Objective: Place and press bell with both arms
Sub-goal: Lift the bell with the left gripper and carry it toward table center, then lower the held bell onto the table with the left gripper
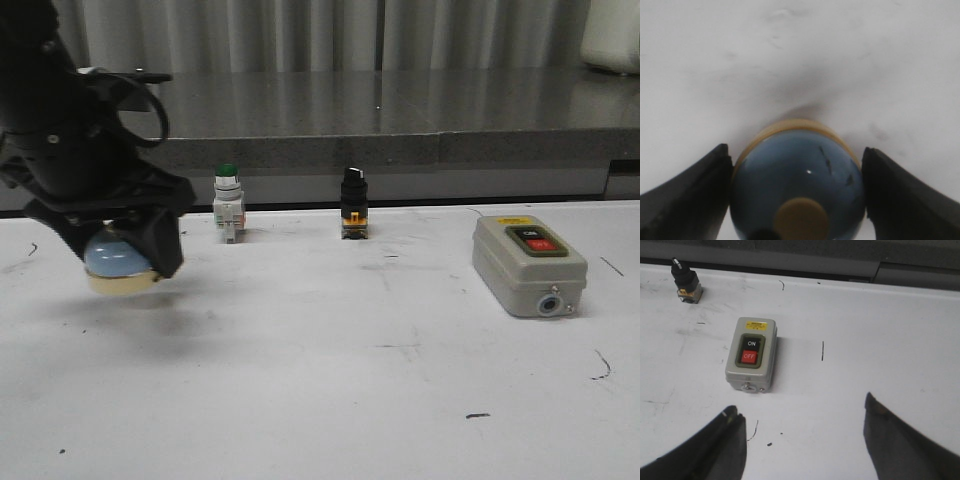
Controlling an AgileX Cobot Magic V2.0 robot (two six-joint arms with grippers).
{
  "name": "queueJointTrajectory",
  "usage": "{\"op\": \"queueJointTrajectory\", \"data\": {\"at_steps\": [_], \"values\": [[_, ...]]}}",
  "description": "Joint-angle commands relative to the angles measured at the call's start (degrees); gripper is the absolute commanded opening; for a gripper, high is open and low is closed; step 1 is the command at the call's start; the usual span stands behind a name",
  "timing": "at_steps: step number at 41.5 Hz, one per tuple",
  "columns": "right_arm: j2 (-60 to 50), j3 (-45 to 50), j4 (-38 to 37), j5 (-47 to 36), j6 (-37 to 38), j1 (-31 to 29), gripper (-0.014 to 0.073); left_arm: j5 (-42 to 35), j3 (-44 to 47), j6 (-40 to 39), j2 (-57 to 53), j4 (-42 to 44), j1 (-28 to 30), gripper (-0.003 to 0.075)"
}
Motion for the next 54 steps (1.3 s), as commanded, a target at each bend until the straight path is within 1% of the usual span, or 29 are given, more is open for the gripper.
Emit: {"op": "queueJointTrajectory", "data": {"at_steps": [1,7,14,22,29,46,49,54], "values": [[0.06,-1.89,-0.20,-3.89,-0.04,0.04,0.0521,-1.17,-2.48,0.11,-2.87,-0.57,-4.89,0.0370],[0.06,-1.89,-0.20,-3.89,-0.04,0.04,0.0521,-0.66,-6.22,0.11,-1.27,-0.57,-10.75,0.0370],[0.06,-1.89,-0.20,-3.89,-0.04,0.04,0.0521,1.98,-12.22,0.11,2.81,-0.32,-14.10,0.0370],[0.06,-1.89,-0.20,-3.89,-0.04,0.04,0.0521,3.56,-16.62,0.11,6.78,1.27,-14.01,0.0370],[0.06,-1.89,-0.20,-3.89,-0.04,0.04,0.0521,3.55,-16.73,0.11,8.15,1.51,-13.00,0.0370],[0.06,-1.89,-0.20,-3.89,-0.04,0.04,0.0521,4.09,-16.73,0.11,10.44,1.40,-13.00,0.0375],[0.06,-1.89,-0.20,-3.89,-0.04,0.04,0.0521,4.83,-16.73,0.11,10.44,1.40,-13.00,0.0404],[0.06,-1.89,-0.20,-3.89,-0.04,0.04,0.0521,5.54,-16.73,0.11,10.44,1.40,-13.00,0.0481]]}}
